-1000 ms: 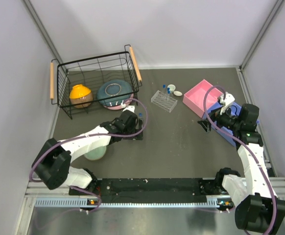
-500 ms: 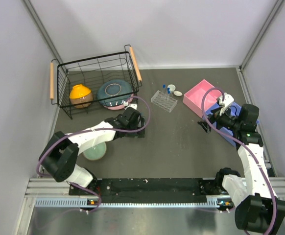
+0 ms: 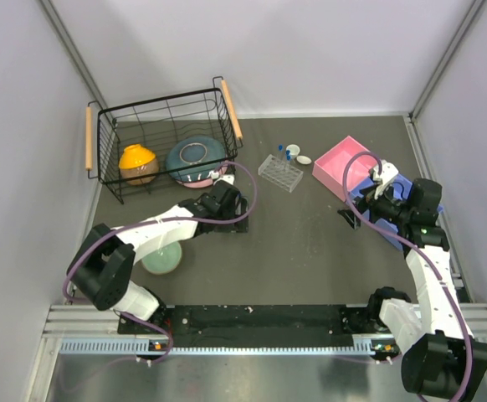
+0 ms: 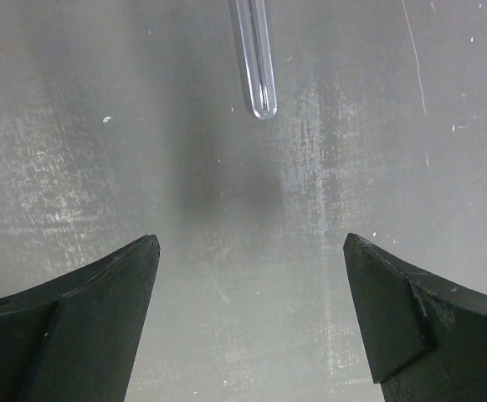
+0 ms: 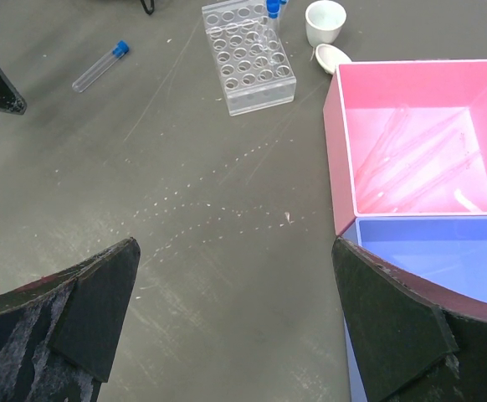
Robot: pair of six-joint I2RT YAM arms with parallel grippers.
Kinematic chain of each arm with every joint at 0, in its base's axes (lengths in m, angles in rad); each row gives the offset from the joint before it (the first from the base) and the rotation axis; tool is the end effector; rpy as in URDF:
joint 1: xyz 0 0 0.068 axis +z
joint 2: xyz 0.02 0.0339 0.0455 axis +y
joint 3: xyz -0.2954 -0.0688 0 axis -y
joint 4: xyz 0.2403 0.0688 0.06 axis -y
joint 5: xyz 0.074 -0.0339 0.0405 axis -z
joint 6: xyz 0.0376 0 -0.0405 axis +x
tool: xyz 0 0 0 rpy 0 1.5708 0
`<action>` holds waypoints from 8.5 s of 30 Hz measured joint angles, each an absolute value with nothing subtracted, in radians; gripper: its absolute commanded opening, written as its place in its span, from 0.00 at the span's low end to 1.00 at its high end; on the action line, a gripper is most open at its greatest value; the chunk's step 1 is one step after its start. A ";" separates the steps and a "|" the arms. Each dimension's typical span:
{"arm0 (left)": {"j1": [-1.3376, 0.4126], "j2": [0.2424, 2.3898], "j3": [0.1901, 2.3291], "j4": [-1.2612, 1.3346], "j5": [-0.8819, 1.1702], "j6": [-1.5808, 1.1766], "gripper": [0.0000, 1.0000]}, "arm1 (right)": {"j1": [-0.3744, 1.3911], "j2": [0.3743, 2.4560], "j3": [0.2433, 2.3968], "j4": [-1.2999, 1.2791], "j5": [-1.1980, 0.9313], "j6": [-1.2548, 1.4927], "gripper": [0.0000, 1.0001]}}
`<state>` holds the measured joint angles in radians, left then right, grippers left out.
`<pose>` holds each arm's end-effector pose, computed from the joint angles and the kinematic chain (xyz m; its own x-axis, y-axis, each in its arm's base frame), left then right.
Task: Organize the chemistry lab equipment
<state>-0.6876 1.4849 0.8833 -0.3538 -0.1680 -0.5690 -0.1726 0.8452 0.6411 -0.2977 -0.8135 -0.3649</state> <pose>0.2287 -0.1797 0.2306 -0.8285 -0.0069 -0.5599 0.1243 0.9727 -0.1960 0.1613 -0.0004 0.2965 -0.2608 -0.2034 -0.9437 -0.6452 0.7639 0.0137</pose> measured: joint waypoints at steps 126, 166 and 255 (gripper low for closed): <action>-0.781 1.422 0.814 -0.162 0.142 -0.384 0.14 | -0.173 0.864 0.628 -0.311 -0.832 -0.423 0.99; -0.905 1.206 0.663 -0.044 0.256 -0.443 0.13 | -0.151 0.980 0.762 -0.634 -1.032 -0.562 0.99; -0.926 1.157 0.699 -0.001 0.379 -0.435 0.12 | 0.456 1.530 1.155 -0.855 -1.147 -0.260 0.29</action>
<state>-0.9257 1.1568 0.6987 -0.0006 0.3790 -0.4355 0.4561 1.5299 1.1545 -0.8547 -1.1473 -0.2600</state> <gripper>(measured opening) 0.197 0.331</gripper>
